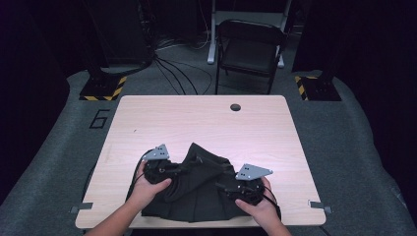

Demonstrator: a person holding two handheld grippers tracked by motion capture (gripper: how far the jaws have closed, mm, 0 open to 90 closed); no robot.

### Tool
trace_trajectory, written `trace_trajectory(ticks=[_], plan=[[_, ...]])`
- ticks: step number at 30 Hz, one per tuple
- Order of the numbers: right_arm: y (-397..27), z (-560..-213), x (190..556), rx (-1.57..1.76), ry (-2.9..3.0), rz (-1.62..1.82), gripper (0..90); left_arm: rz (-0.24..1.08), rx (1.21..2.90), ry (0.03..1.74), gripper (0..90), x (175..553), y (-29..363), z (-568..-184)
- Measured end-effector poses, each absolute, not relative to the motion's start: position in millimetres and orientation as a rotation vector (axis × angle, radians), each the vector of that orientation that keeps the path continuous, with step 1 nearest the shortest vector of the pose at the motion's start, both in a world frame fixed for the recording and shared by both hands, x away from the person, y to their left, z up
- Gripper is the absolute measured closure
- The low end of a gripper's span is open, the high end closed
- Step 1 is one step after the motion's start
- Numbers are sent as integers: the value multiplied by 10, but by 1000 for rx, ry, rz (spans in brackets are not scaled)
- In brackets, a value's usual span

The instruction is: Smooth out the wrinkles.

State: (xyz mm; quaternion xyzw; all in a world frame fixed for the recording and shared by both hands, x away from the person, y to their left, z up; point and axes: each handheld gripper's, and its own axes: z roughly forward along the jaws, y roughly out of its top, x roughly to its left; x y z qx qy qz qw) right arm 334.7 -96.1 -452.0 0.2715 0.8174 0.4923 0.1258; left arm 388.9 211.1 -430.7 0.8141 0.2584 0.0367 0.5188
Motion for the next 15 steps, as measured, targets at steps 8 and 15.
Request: trace_trajectory(ticks=[8,15], plan=[[-476,-4753,3284,688,2578,1325,462,123,1963,557,825,4199,1983,-3875],[-153,-4971,3296,597,2715,1201,452,173,1962,531,826,4310,1894,-3658]])
